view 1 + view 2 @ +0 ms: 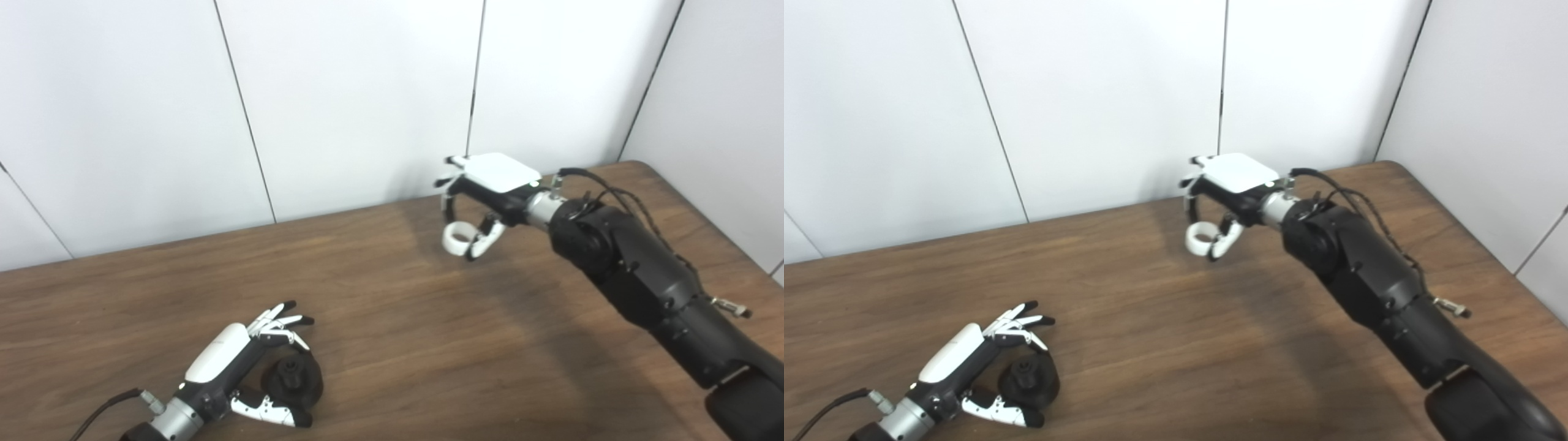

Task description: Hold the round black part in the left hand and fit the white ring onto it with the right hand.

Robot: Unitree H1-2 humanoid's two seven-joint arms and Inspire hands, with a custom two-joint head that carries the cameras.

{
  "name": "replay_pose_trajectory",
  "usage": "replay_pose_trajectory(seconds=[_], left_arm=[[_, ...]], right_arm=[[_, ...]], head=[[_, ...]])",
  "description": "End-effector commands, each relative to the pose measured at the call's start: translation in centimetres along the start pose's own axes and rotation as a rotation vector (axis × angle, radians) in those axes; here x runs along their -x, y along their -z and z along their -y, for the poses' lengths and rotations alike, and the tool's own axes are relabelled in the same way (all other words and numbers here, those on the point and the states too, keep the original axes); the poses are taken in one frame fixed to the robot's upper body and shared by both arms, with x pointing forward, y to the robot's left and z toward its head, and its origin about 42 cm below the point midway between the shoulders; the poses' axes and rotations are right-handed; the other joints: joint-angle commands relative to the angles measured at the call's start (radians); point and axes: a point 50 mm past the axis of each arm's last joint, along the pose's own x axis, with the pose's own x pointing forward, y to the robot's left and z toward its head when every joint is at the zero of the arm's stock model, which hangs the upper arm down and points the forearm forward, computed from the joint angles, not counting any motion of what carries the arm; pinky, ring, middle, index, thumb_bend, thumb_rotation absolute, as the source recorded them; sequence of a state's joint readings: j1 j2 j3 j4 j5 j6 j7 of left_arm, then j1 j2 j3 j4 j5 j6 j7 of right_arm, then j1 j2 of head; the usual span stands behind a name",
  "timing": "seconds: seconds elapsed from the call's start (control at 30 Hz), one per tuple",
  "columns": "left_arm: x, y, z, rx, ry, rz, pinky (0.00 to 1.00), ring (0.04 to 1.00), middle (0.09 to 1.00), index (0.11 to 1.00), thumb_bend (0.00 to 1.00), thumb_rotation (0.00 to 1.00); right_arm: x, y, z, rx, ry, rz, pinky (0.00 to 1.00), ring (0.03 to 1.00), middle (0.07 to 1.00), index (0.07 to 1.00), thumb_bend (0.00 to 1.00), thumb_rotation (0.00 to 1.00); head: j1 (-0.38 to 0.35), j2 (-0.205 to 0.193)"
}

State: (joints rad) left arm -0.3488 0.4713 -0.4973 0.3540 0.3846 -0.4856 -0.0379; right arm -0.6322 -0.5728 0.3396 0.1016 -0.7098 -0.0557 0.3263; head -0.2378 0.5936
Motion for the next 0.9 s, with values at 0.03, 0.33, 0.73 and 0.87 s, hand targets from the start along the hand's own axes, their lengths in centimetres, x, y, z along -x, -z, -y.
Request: replay_pose_trajectory(seconds=[0.03, 0.33, 0.73, 0.87], left_arm=[[2.4, 2.1, 1.8, -0.014, 0.089, -0.107, 1.00, 1.000, 0.871, 0.479, 0.53, 0.06], [1.8, 1.4, 2.5, -0.007, 0.094, -0.103, 1.00, 1.000, 0.876, 0.479, 0.53, 0.06], [0.2, -0.3, 3.4, -0.004, 0.070, -0.092, 1.00, 1.000, 0.869, 0.479, 0.53, 0.06], [-0.3, -0.8, 3.6, -0.002, 0.068, -0.098, 1.00, 1.000, 0.866, 0.479, 0.53, 0.06]], right_arm=[[-0.5, -2.4, 3.0, 0.016, 0.081, 0.109, 1.00, 1.000, 0.864, 0.478, 0.53, 0.14], [-1.0, -7.9, 3.2, -0.003, 0.102, 0.299, 1.00, 1.000, 0.871, 0.478, 0.53, 0.14], [-0.5, -12.6, 2.6, -0.088, 0.088, 0.519, 1.00, 1.000, 0.876, 0.477, 0.53, 0.14], [-0.6, -13.6, 2.2, -0.108, 0.079, 0.548, 1.00, 1.000, 0.874, 0.477, 0.53, 0.14]], head=[[0.011, 0.002], [0.098, 0.014], [0.256, 0.042], [0.290, 0.046]])
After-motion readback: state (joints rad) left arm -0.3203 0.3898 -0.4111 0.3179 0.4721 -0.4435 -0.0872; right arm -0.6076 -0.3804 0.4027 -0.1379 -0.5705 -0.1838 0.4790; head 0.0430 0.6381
